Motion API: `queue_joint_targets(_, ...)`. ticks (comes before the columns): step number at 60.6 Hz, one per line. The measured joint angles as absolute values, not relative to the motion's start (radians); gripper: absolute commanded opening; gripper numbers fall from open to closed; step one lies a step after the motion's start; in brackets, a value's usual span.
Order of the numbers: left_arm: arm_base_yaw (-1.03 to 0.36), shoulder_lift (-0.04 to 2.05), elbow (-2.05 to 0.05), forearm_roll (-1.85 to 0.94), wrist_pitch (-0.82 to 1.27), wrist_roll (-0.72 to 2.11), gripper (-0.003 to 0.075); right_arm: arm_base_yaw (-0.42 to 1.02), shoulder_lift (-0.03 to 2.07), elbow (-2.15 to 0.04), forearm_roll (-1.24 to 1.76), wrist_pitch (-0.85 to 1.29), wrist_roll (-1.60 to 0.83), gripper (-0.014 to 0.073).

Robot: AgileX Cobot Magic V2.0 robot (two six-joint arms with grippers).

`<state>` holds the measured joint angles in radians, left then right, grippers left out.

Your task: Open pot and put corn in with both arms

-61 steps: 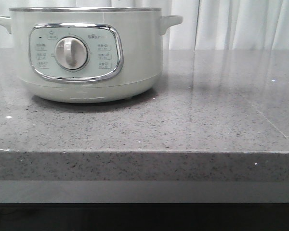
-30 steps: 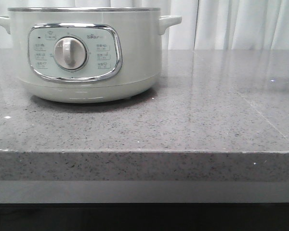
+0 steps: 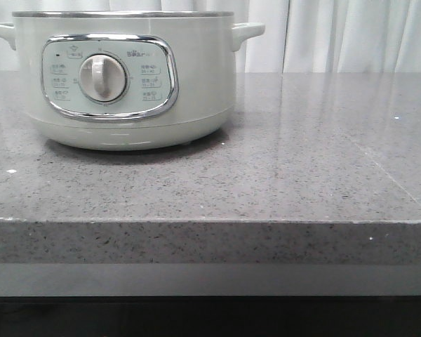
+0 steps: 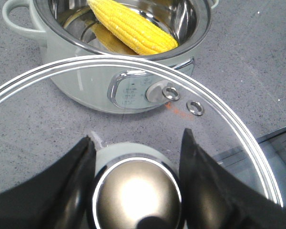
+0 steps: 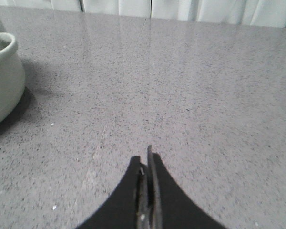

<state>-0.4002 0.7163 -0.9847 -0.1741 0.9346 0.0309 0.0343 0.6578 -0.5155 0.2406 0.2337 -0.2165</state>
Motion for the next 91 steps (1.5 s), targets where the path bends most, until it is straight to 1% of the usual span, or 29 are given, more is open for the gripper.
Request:
queue_joint_targets(10,-0.400,0.716,-0.985,-0.174,0.909,0.031,0.0187,0.034,0.406,-0.391,0.241,0.207,-0.217,-0.0066)
queue_joint_targets(19,-0.400,0.762,-1.020,-0.174,0.902,0.057,0.0187,0.034,0.292,-0.361,0.241,0.227,-0.217,-0.0066)
queue_joint_targets(30,-0.400,0.913,-1.183,-0.174,0.902,0.093,0.0187,0.034,0.279,-0.359,0.241,0.251,-0.217,-0.0066)
queue_joint_targets(40,-0.400,1.110,-1.389,-0.174,0.898,0.119,0.0187,0.034,0.279,-0.358,0.241,0.261,-0.217,-0.0066)
queue_joint_targets(52,-0.400,1.399,-1.642,-0.174,0.894,0.146,0.0187,0.034,0.279,-0.358,0.241,0.261,-0.217,-0.0066)
queue_joint_targets(62,-0.400,1.581,-1.791,-0.178,0.891,0.148,0.0187,0.034,0.279,-0.358,0.241,0.261,-0.217,-0.0066)
queue_joint_targets(69,-0.400,1.669,-1.846,-0.201,0.887,0.148,0.0187,0.034,0.279,-0.358,0.241,0.261,-0.217,-0.0066)
queue_joint_targets(76,-0.400,1.723,-1.855,-0.214,0.871,0.150,0.0187,0.034,0.279,-0.358,0.241,0.261,-0.217,-0.0066)
queue_joint_targets(91,-0.400,1.761,-1.856,-0.222,0.859,0.150,0.0187,0.034,0.279,-0.358,0.241,0.261,-0.217,-0.0066)
